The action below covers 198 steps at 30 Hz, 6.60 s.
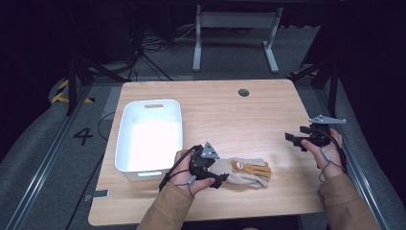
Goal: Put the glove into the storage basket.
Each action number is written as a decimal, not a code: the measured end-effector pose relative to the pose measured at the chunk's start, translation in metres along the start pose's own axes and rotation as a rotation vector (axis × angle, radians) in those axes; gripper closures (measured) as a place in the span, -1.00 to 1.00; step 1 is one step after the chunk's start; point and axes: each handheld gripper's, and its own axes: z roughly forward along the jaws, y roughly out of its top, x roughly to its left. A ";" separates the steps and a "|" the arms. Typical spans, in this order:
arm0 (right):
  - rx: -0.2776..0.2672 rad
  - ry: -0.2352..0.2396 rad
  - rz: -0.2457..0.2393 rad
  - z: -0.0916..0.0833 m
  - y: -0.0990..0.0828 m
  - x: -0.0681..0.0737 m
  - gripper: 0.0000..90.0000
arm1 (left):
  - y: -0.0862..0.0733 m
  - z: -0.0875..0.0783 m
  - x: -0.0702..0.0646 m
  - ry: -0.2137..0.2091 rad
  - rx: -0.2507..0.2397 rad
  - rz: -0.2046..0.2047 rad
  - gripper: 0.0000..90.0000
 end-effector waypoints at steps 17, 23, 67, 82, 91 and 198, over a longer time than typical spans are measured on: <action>0.046 -0.013 0.041 0.008 -0.012 -0.019 -0.37 | 0.003 0.017 0.006 -0.028 -0.013 0.051 -0.48; 0.030 0.001 0.046 0.006 -0.011 -0.019 -0.37 | 0.006 0.028 0.010 -0.044 -0.015 0.046 -0.49; 0.029 0.076 0.035 0.007 -0.009 -0.013 -0.37 | -0.005 0.085 0.006 -0.092 0.089 0.156 -0.65; 0.030 0.073 0.037 0.008 -0.009 -0.013 -0.38 | -0.010 0.100 0.002 -0.125 -0.004 0.154 -0.65; 0.035 0.073 0.038 0.009 -0.009 -0.013 -0.38 | -0.005 0.106 -0.004 -0.097 0.035 0.212 -0.74; 0.210 0.137 -0.029 0.029 0.021 -0.015 0.00 | 0.075 -0.052 0.050 0.093 0.194 -0.337 0.60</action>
